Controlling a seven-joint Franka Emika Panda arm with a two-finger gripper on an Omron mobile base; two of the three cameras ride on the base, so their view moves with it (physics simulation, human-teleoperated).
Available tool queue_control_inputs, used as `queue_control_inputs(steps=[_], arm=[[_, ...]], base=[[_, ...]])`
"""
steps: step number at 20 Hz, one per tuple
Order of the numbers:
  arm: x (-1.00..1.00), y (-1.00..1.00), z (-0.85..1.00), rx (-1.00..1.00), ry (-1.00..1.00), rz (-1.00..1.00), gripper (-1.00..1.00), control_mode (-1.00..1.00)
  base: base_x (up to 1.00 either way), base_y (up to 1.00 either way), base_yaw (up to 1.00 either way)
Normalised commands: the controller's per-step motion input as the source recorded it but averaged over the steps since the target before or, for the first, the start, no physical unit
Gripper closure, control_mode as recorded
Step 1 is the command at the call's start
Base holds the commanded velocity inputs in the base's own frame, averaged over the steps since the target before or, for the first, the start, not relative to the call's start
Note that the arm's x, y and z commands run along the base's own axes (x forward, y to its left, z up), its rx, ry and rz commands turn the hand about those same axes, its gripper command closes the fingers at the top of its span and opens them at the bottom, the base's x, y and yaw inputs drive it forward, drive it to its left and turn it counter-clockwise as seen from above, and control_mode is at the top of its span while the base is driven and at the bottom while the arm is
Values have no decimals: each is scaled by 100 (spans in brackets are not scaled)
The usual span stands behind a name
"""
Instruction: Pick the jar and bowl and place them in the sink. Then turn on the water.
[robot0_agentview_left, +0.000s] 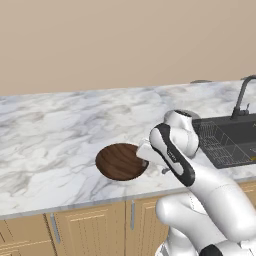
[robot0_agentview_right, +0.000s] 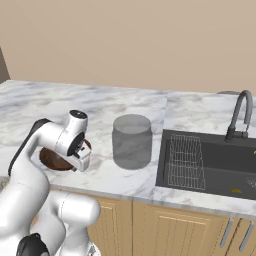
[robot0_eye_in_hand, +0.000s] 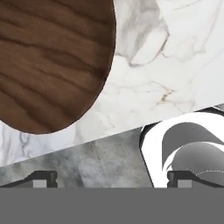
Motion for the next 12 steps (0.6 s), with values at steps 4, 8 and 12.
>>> queue_control_inputs(steps=[4,8,12], arm=[[40,-2,-19,0,0,0,-100,-100],[42,0,-18,0,0,0,-100,-100],[36,0,-26,0,0,0,-100,-100]], base=[[0,0,0],[0,0,0],[0,0,0]])
